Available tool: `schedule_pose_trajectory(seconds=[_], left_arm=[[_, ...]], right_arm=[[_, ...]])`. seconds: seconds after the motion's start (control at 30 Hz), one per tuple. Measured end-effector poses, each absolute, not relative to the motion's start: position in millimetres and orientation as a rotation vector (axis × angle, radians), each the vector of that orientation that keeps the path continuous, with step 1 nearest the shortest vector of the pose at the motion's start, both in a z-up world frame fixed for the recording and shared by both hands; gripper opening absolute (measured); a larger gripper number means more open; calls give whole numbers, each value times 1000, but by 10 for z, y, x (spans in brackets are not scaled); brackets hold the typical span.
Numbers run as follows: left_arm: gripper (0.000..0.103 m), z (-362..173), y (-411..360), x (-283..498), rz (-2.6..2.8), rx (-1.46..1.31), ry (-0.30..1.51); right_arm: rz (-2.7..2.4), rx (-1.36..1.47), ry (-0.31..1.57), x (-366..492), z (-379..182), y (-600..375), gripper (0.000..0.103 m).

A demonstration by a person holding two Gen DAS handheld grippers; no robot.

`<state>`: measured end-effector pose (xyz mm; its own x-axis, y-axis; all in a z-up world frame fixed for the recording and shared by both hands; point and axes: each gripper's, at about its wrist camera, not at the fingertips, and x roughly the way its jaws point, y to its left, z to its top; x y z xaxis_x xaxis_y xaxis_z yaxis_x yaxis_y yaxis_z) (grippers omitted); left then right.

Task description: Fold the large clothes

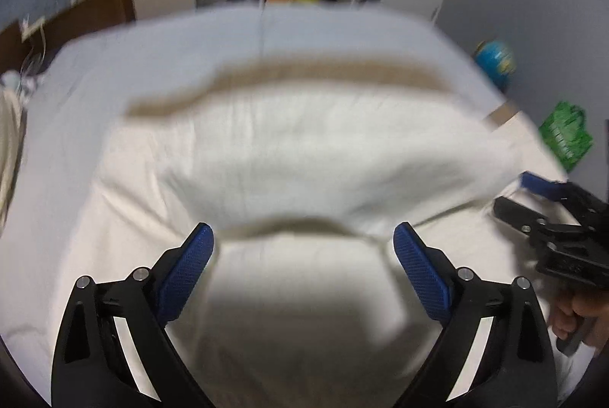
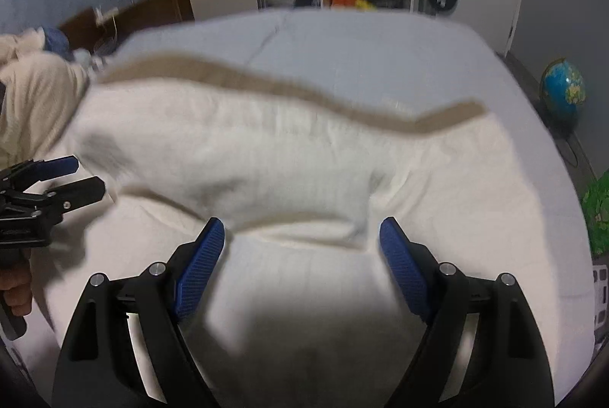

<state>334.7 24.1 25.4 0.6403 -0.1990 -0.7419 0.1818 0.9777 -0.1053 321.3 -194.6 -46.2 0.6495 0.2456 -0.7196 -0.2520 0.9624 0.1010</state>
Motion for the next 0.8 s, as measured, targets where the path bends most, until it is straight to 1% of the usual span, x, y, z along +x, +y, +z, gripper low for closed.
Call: schedule_pose_trajectory(seconds=[0.1,0.2,0.33,0.37,0.43,0.6,0.8], left_arm=[[93,532,262,3397,-226,-21,768],[93,605,236,3661,-179,-30,801],[93,378,326,4075,-49,-34,961],[94,288,388,4161,-50,-58,998],[95,171,445,4247,-60,-87,1035],[97,96,535,4316,-105,-126,1058],[97,109,807,4024,-144,-142,1025]], right_arm=[[285,35,762,3278,-257,-2012,80],[235,71,788,3521,-182,-2065,80],[123,52,921,3895,-368,-2160,80],[114,53,949,3957,-429,-2191,80],[111,72,991,4047,-553,-2293,80],[76,85,1015,4102,-683,-2632,80],[59,96,1015,3920,-725,-3029,80]])
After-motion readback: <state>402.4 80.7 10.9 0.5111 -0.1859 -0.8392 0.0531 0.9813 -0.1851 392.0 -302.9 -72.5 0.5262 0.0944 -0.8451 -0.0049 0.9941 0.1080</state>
